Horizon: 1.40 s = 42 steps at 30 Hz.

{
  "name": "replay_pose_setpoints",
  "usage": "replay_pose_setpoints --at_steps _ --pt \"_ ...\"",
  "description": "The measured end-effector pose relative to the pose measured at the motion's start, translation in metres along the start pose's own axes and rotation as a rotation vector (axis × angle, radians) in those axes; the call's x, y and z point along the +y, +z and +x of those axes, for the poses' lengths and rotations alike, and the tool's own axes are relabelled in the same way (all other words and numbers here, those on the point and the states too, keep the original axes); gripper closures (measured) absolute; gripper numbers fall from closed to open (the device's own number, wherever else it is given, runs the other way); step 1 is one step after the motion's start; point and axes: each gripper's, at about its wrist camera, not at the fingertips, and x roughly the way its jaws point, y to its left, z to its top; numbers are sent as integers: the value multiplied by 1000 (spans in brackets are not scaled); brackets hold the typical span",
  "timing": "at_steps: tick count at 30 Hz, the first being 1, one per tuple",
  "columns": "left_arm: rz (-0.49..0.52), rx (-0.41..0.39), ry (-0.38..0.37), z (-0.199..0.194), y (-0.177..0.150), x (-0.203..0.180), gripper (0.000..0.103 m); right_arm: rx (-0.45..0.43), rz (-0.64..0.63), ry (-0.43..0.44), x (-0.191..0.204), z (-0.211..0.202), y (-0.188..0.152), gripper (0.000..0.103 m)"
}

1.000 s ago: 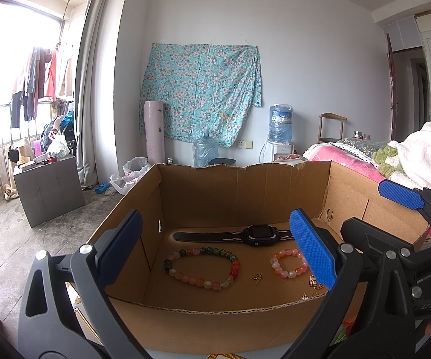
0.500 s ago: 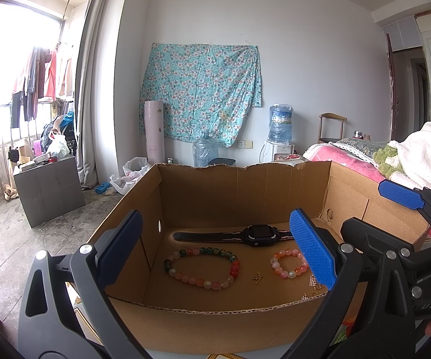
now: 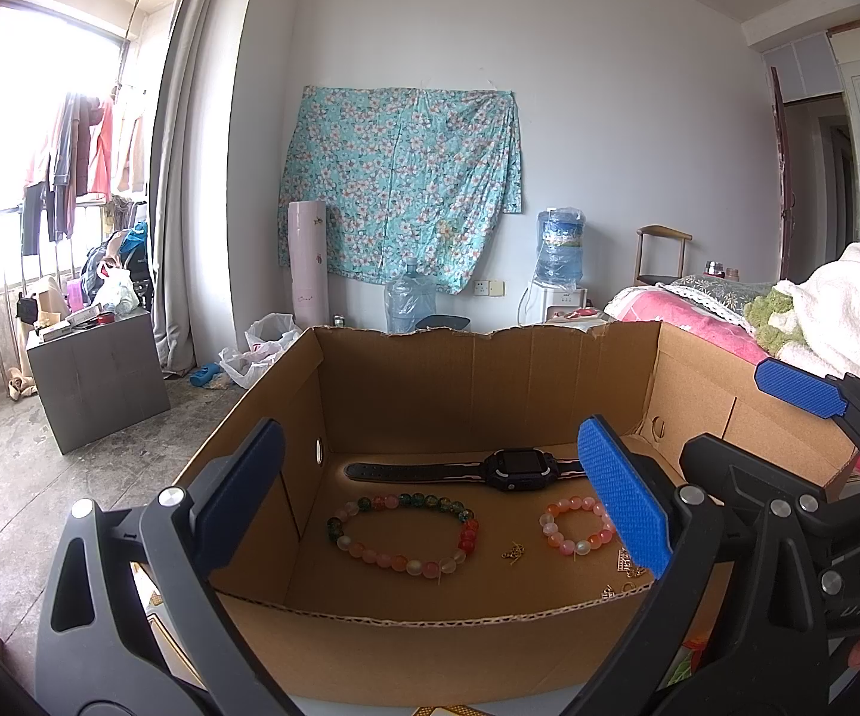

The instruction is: Organize jewelry

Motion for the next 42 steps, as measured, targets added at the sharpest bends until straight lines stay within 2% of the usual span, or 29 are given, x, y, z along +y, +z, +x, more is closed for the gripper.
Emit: replay_pose_setpoints --at_steps 42 --pt "0 0 0 0 0 0 8 0 0 0 -2 1 0 8"
